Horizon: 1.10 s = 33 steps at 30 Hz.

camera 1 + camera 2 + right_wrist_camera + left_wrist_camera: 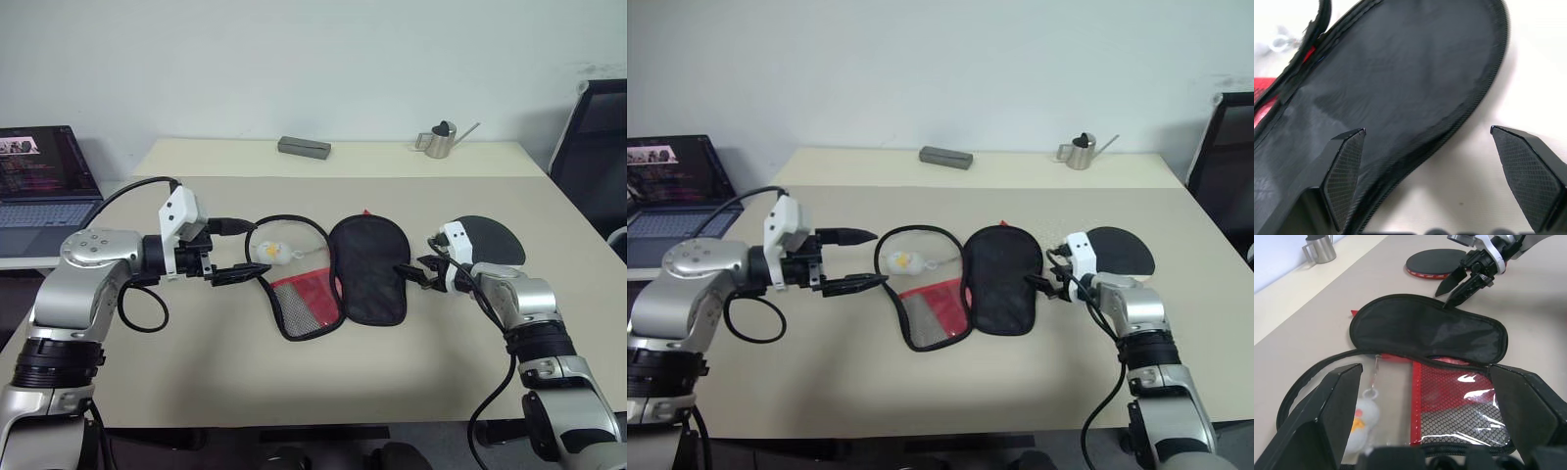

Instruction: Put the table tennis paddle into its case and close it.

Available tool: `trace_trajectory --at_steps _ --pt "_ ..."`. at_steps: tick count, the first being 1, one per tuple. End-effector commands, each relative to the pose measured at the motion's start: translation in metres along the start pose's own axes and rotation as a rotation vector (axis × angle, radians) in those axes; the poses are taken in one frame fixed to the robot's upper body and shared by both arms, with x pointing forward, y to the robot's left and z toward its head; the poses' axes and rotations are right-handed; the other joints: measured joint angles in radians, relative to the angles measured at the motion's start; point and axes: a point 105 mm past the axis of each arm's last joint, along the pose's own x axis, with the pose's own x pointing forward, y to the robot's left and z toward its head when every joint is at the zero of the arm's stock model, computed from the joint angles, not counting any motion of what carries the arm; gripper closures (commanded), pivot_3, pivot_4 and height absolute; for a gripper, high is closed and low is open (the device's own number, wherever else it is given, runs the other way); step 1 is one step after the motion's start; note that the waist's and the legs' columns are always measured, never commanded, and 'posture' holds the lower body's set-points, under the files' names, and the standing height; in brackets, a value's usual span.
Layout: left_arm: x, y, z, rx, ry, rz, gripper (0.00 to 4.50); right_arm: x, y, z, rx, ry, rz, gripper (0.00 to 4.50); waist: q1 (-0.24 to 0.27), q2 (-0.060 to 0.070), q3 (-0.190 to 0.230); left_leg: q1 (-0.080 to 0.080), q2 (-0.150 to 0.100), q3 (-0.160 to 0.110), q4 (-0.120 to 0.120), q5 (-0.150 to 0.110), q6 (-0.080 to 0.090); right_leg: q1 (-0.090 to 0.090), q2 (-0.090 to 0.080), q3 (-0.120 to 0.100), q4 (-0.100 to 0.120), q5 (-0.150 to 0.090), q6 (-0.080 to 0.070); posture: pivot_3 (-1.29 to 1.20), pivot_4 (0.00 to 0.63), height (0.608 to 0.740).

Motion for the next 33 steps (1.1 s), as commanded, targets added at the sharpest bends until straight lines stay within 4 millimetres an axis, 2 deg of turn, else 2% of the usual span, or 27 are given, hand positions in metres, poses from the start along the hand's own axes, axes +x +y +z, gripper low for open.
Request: trace_trajectory --at_steps 1,7,9,11,21,33 --pt "-0.005 0.003 0.011 0.054 -0.015 0.012 0.0 0.003 0.006 0.009 -0.032 -0.02 0.015 0.02 -0.002 0.0 0.0 0.0 0.0 0.0 0.0 0.0 0.0 0.0 0.0 0.0 0.0 0.0 0.0 0.0 0.15 0.74" --pt "-0.003 0.005 0.009 0.055 -0.01 0.017 0.0 0.007 0.007 0.008 -0.065 -0.006 0.013 0.02 -0.007 0.0 0.0 0.0 0.0 0.0 0.0 0.0 0.0 0.0 0.0 0.0 0.0 0.0 0.0 0.0 0.15 0.74" --pt "-0.003 0.005 0.009 0.057 -0.01 0.018 0.0 0.008 0.006 0.008 -0.071 -0.008 0.01 0.39 -0.008 0.0 0.0 0.0 0.0 0.0 0.0 0.0 0.0 0.0 0.0 0.0 0.0 0.0 0.0 0.0 0.15 0.74" --pt "-0.003 0.005 0.009 0.059 -0.009 0.019 0.0 0.008 0.005 0.01 -0.072 -0.014 0.006 0.94 -0.008 0.0 0.0 0.001 0.0 0.0 0.0 0.0 0.0 0.0 0.0 0.0 0.001 0.0 0.0 0.0 0.15 0.74" --pt "-0.001 0.005 0.008 0.067 -0.002 0.015 0.0 0.008 0.006 0.017 -0.114 -0.025 -0.004 4.48 -0.01 0.0 0.0 0.001 0.0 0.0 0.0 0.0 0.0 0.0 0.0 0.001 0.001 0.0 0.0 0.0 0.15 0.74" --pt "0.001 0.001 0.005 0.076 0.01 0.0 0.0 0.008 0.01 0.026 -0.135 -0.034 0.009 4.48 -0.011 0.0 0.0 0.002 0.0 0.001 0.001 0.0 0.0 -0.001 0.0 0.002 0.006 0.0 0.0 0.0 0.15 0.74"
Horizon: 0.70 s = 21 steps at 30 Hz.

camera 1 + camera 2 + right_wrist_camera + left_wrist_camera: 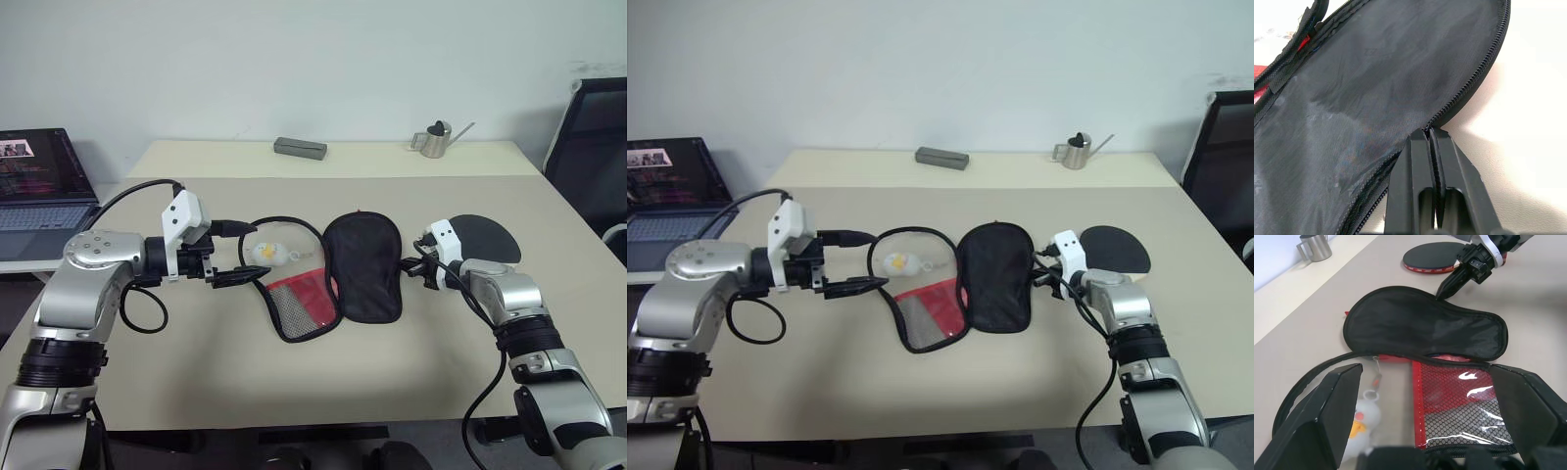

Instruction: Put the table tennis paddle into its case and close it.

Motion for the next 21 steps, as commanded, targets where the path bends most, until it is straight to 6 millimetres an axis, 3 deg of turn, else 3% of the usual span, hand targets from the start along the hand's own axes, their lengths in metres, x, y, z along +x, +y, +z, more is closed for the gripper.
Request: trace_trajectory --at_steps 1,21 --pt "-0.001 0.002 0.01 0.05 -0.008 0.005 0.0 -0.003 0.004 0.022 -0.05 -0.047 0.016 4.48 0.0 0.0 0.0 0.0 0.0 0.0 0.0 0.0 0.0 0.0 0.0 0.0 0.001 0.0 0.0 0.0 0.15 0.74" --pt "0.009 -0.01 0.004 0.058 0.013 -0.069 0.0 -0.014 -0.033 0.039 -0.31 0.026 -0.064 4.48 -0.002 0.0 0.0 0.001 0.0 0.001 0.001 0.0 0.0 0.0 0.0 0.0 0.006 -0.001 -0.001 0.0 0.15 0.74"
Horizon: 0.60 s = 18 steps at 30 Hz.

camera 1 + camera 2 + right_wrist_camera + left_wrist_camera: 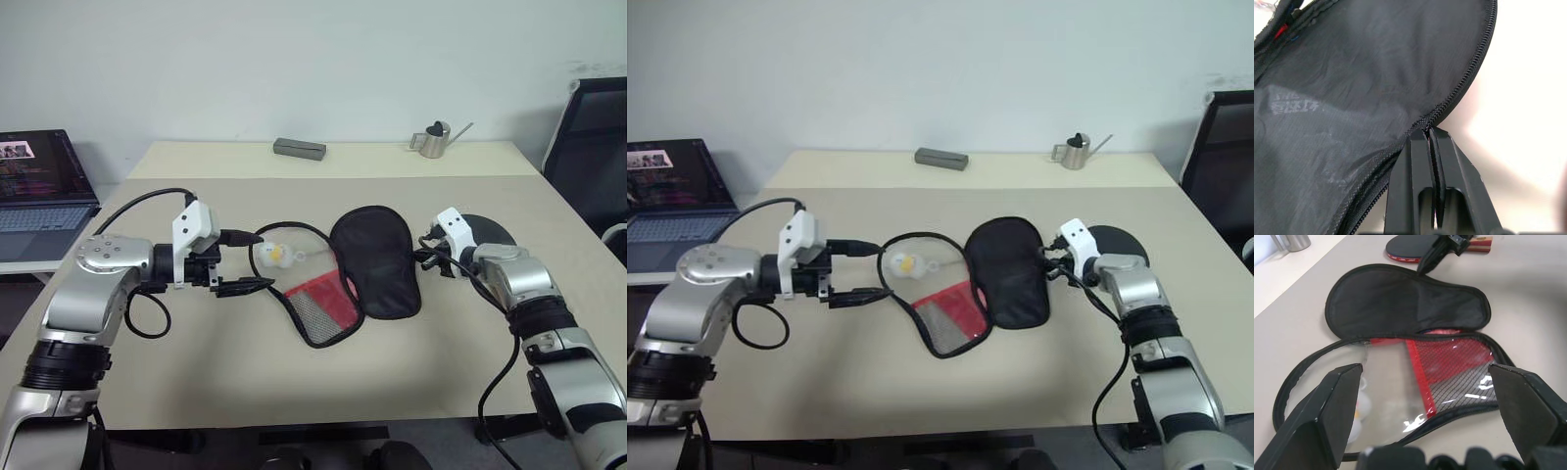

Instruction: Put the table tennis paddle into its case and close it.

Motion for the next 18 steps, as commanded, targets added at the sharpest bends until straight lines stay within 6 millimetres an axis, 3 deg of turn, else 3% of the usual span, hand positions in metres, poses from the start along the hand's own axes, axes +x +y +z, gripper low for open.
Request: trace_trajectory --at_steps 1,17,18 --pt "0.0013 -0.0005 0.0123 0.059 -0.021 -0.008 0.0 -0.0043 -0.0075 0.0177 -0.071 -0.039 -0.018 4.48 0.0 0.0 0.0 0.0 0.0 0.0 0.0 0.0 0.0 0.0 0.0 0.0 0.0 0.0 0.0 0.0 0.15 0.74" --pt "0.0016 0.0067 0.0158 0.074 -0.028 0.017 0.0 0.0003 -0.0119 0.0155 -0.071 -0.018 -0.037 4.48 0.0 0.0 0.0 0.0 0.0 0.0 0.0 0.0 0.0 0.001 0.0 0.0 0.0 0.0 0.0 0.0 0.15 0.74" --pt "0.0023 0.0063 0.0161 0.074 -0.03 0.015 0.0 0.0002 -0.0141 0.0161 -0.071 -0.02 -0.052 4.3 0.0 0.0 0.0 0.0 0.0 0.0 0.0 0.0 0.0 0.001 0.0 0.0 0.0 0.0 0.0 0.0 0.15 0.74"
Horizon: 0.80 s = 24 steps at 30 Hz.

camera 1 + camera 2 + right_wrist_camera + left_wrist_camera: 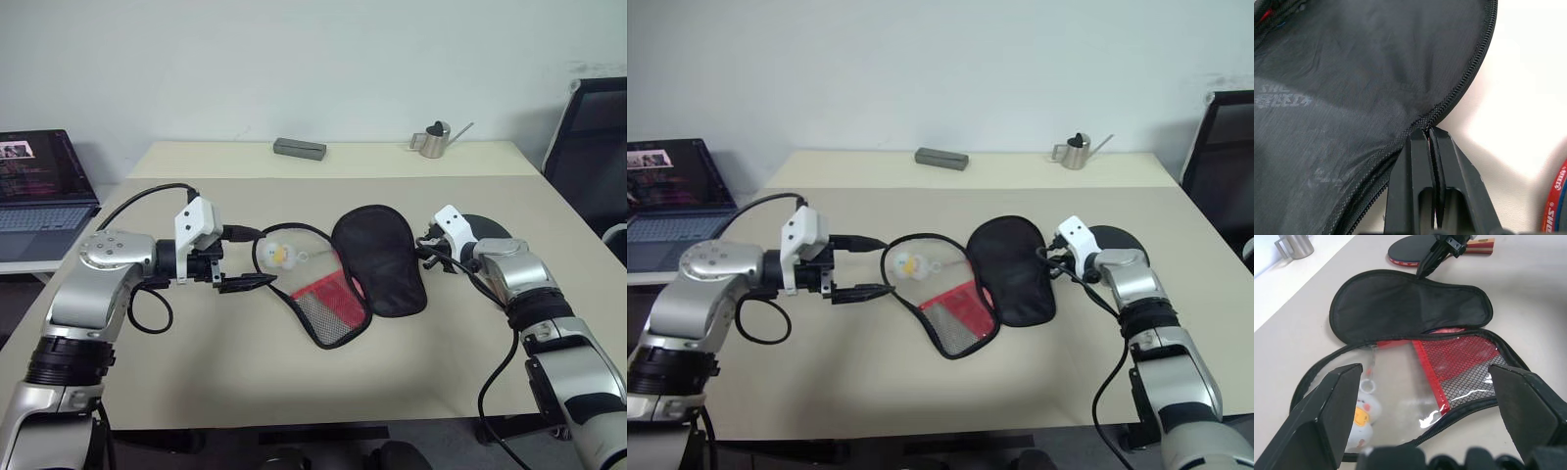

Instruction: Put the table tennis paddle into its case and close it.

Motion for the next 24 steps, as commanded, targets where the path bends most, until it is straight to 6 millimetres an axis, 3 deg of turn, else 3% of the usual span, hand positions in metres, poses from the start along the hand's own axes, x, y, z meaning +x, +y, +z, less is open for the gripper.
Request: trace_trajectory --at_steps 1,4,9,11,13,15,18,24 --pt "0.001 0.002 0.01 0.043 -0.022 0.004 0.0 -0.004 -0.01 0.02 -0.024 -0.051 -0.049 4.08 0.0 0.0 0.0 0.0 0.0 0.0 0.0 0.0 0.0 0.0 0.0 0.0 0.0 0.0 0.0 0.0 0.15 0.74" --pt "0.002 0.0 0.01 0.042 -0.026 -0.004 0.0 -0.006 -0.015 0.021 -0.019 -0.055 -0.073 3.2 0.0 0.0 0.0 0.0 0.0 0.0 0.0 0.0 0.0 0.0 0.0 0.0 0.0 0.0 0.0 0.0 0.15 0.74" --pt "0.004 0.001 0.011 0.04 -0.036 0.005 0.0 -0.013 -0.026 0.024 -0.008 -0.066 -0.109 1.35 0.0 0.0 0.0 0.0 0.0 0.0 0.0 0.0 0.0 0.0 0.0 0.0 0.0 0.0 0.0 0.0 0.15 0.74" --pt "0.004 0.001 0.011 0.038 -0.038 0.01 0.0 -0.018 -0.032 0.03 0.001 -0.097 -0.122 0.64 0.0 0.0 0.0 0.0 0.0 0.0 0.0 0.0 0.0 0.0 0.0 0.0 0.0 0.0 0.0 0.0 0.15 0.74" --pt "0.005 0.0 0.011 0.034 -0.042 0.011 0.0 -0.036 -0.043 0.046 0.039 -0.183 -0.125 0.03 0.0 0.0 0.0 0.0 0.0 0.0 0.0 0.0 0.0 0.001 0.0 0.0 0.0 0.0 0.0 0.0 0.15 0.74" --pt "0.005 -0.001 0.011 0.031 -0.047 0.011 0.0 -0.048 -0.047 0.051 0.051 -0.219 -0.112 0.03 0.001 0.0 0.0 -0.001 0.0 0.0 0.0 0.0 0.0 0.001 0.0 0.0 0.0 0.0 0.0 0.0 0.15 0.74" --pt "0.006 -0.002 0.012 0.03 -0.053 0.01 0.0 -0.063 -0.056 0.043 0.077 -0.205 -0.139 0.03 0.001 0.0 0.0 -0.001 0.0 0.0 0.0 0.0 0.0 0.001 0.0 0.0 0.0 0.0 0.0 0.0 0.15 0.74" --pt "0.01 -0.007 0.018 0.035 -0.072 -0.02 0.0 -0.085 -0.066 0.007 0.126 -0.115 -0.202 0.03 0.002 -0.001 -0.001 -0.001 0.0 0.0 0.0 0.0 0.0 0.002 0.0 0.0 0.0 0.0 0.0 0.0 0.15 0.74"
